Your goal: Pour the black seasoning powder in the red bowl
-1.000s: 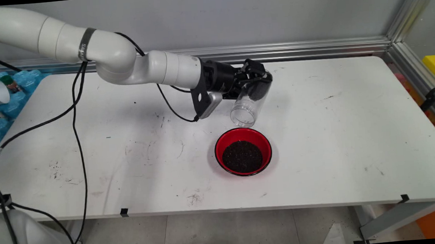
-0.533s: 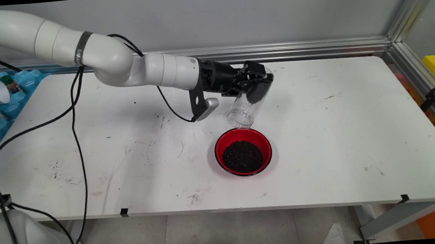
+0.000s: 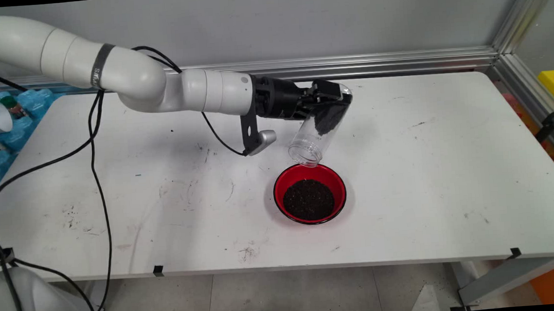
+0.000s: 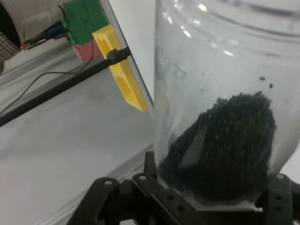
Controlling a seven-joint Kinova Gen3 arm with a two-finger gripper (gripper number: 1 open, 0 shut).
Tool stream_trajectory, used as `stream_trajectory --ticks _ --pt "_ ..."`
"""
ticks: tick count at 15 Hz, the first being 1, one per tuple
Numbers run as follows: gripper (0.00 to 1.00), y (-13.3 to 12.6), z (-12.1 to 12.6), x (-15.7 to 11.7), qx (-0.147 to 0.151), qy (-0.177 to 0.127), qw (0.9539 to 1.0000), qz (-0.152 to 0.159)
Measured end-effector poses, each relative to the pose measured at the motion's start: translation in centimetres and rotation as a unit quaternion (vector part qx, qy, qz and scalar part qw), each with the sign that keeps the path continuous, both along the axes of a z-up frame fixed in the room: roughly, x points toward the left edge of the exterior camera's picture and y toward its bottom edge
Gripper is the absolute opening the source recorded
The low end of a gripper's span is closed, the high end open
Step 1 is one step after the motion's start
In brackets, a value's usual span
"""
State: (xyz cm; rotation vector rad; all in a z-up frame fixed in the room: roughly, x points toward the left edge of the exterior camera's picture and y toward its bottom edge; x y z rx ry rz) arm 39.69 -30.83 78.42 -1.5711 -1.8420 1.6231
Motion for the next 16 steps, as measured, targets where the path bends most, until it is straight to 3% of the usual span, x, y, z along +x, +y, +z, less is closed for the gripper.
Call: stream_trajectory --ticks 16 --pt "0.00 -1.3 -1.8 -2.1 -0.078 -0.036 0.9952 -0.047"
